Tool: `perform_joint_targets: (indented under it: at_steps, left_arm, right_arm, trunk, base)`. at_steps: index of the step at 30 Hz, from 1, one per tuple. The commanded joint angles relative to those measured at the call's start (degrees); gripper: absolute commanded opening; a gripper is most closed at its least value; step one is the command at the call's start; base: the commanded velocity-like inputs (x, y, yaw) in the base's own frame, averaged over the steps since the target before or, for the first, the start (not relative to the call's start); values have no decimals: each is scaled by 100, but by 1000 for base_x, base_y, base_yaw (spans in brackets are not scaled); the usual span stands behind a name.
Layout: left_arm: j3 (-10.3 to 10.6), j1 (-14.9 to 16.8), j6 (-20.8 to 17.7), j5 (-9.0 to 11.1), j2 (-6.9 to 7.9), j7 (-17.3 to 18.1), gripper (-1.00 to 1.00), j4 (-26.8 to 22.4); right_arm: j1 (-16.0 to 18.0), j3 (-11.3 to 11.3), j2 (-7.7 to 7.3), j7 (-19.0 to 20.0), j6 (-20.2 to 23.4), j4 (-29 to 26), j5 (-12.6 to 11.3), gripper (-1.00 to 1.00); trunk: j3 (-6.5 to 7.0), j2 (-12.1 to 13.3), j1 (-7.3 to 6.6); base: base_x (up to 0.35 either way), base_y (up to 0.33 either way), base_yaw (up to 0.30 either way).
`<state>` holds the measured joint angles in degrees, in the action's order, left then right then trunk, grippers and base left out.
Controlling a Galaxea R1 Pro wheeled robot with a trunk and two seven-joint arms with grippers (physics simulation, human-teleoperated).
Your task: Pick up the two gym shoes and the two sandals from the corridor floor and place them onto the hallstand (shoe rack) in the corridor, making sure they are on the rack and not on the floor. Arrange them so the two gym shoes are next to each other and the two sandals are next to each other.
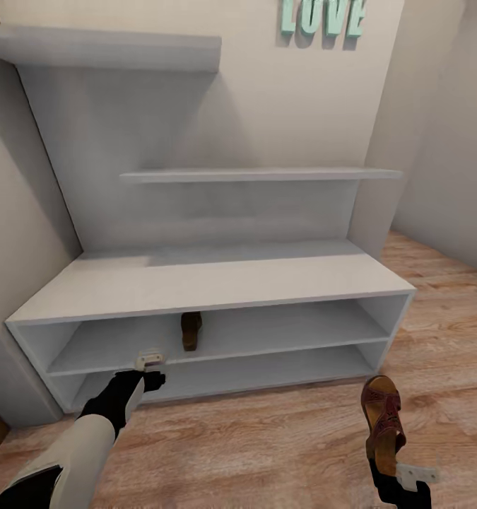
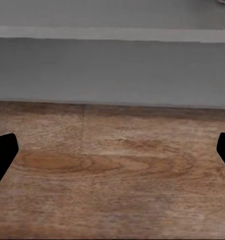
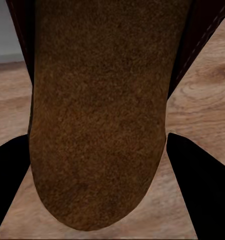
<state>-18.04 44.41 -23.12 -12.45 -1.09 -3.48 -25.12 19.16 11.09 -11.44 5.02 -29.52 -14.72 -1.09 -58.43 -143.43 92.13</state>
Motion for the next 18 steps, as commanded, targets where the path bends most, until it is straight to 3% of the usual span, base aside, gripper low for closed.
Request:
perform_joint_targets:
  at_steps: [1,3,10,13,18]
  left_arm:
    - [-39,-35,31,-57,-7,15,100,-10]
    - [-43,-379,544,-56,20,27,100,-11]
    - [-48,-994,1156,4,197,114,100,-11]
    - [-50,-1353,1626,118,406,414,100,-3]
    - [-50,-1868,2269,365,860,1251,100,63]
  right_arm:
    - [3,43,1,52,-19,4,-14,-100]
    - [1,43,5,52,-19,4,-14,-100]
    - [2,43,9,52,-19,4,-14,-100]
    - [3,43,10,55,-19,4,-14,-100]
    - [1,43,6,59,-19,4,-14,-100]
  trunk:
    - [-5,-2,-4]
    - [-5,-2,-4]
    - [-5,-2,-4]
    - [-5,-2,-4]
    - [-5,-2,-4]
  base:
    - [-278,192,0]
    - [-278,192,0]
    - [-278,192,0]
    - [-278,192,0]
    - [-278,192,0]
